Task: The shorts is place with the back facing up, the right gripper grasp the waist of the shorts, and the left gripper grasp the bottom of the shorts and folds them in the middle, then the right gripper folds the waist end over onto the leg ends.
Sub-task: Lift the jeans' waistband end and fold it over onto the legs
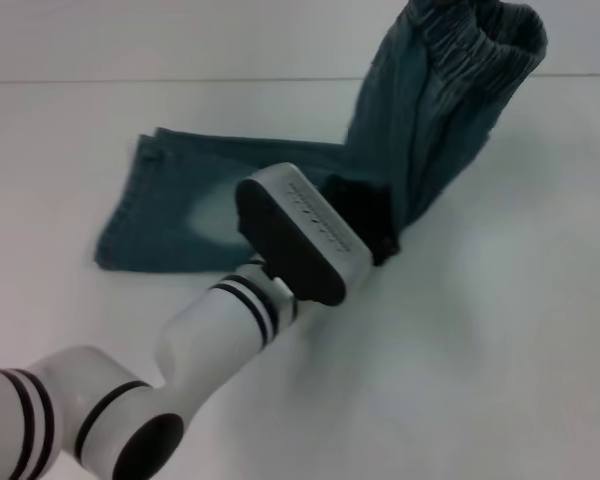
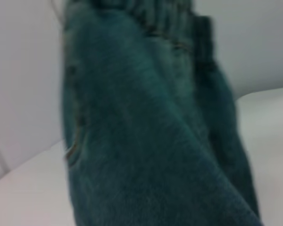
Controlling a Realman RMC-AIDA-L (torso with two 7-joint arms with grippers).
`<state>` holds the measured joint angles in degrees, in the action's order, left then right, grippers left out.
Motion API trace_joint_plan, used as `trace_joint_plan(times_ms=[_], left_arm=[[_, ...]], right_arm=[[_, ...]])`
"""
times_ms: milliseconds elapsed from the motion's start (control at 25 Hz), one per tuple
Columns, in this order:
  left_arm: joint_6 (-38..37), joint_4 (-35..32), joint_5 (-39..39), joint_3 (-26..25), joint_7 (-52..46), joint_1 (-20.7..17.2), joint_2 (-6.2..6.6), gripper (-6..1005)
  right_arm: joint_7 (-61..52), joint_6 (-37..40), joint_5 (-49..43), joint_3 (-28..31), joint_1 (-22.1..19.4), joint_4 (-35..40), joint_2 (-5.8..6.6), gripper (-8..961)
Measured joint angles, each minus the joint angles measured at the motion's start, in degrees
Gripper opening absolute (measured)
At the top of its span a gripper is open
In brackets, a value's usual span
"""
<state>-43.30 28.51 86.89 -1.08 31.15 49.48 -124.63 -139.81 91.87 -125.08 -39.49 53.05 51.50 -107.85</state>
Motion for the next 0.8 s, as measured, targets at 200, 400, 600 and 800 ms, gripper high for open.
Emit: trace_joint_plan(times_ms=[200, 400, 600, 800], left_arm=[[0.35, 1.5, 8.35, -1.98, -7.27, 0.01, 0.0, 5], [0.53, 2.91, 11.67, -2.32, -9.89, -0.17, 0.0, 6], [0.09, 3.25, 12.37, -3.37, -10.11, -1.82, 0.0, 7], [-4.42, 2.24, 12.41, -5.22, -12.15, -6.87, -0.01, 38]], right_arm=[[0.43, 0.32, 0.02, -0.32, -0.22, 0.02, -0.01, 132], [0.9, 0.72, 0.02, -0.39, -0.61, -0.34, -0.05, 129], [1.93, 0.89, -0.07, -0.52, -0.82, -1.04, -0.18, 124], [2.97, 0.57, -0.26, -1.05, -0.68, -2.22, -0.38, 124]])
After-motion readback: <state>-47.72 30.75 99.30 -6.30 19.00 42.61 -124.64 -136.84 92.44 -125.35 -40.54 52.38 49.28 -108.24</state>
